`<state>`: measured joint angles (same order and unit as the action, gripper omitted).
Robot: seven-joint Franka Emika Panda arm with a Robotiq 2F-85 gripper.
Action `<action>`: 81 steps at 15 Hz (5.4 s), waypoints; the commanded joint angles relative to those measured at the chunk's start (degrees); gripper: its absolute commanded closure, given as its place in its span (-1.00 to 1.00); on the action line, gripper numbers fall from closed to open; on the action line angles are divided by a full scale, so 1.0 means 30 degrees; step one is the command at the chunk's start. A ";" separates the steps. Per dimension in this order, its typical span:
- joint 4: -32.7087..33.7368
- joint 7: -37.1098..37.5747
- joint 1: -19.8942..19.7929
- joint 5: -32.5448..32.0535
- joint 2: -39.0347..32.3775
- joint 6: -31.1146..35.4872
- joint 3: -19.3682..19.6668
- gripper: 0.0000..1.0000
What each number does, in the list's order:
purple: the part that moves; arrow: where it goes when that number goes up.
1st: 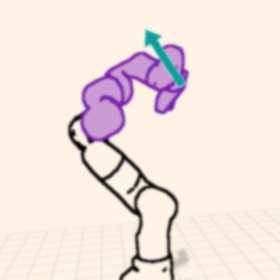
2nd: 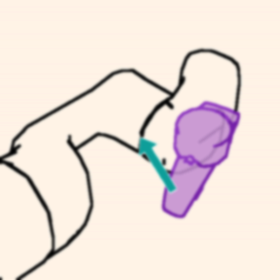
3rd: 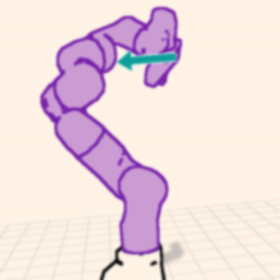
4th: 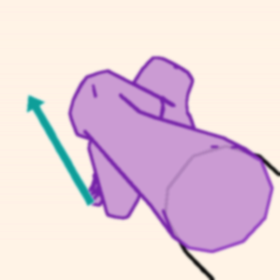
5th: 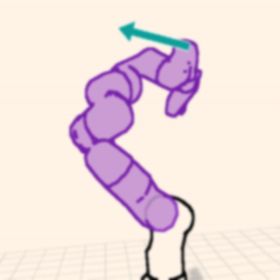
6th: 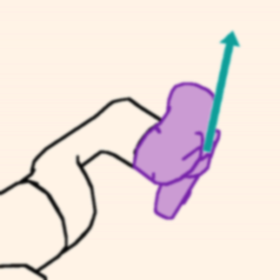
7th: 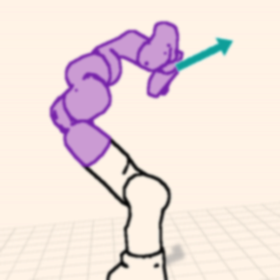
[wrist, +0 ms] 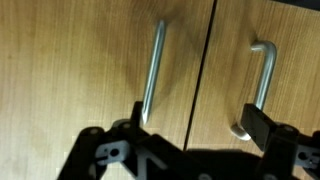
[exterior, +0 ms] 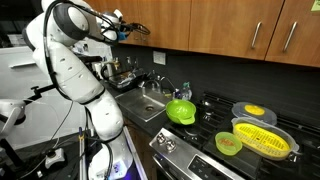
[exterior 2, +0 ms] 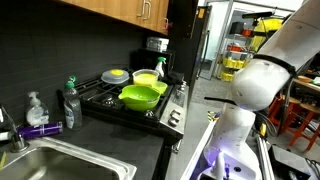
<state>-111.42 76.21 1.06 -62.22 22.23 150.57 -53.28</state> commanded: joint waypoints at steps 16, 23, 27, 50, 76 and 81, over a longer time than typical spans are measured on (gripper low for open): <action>0.0195 0.2692 0.1074 -0.2399 -0.0639 0.0093 0.1125 -0.16; -0.0157 0.3599 0.1703 -0.3279 -0.0491 0.0016 0.1664 1.00; -0.0200 0.3879 0.2120 -0.3788 -0.0637 -0.0142 0.1853 1.00; -0.2532 0.4702 0.4813 -0.3402 0.1229 -0.0733 0.3068 1.00; -0.2160 0.3132 0.5491 -0.3177 0.1229 -0.1152 0.3769 -0.92; -0.2147 0.2847 0.5542 -0.3136 0.1108 -0.0795 0.4236 -1.00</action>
<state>-117.87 85.65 16.22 -71.65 26.02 147.26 -42.72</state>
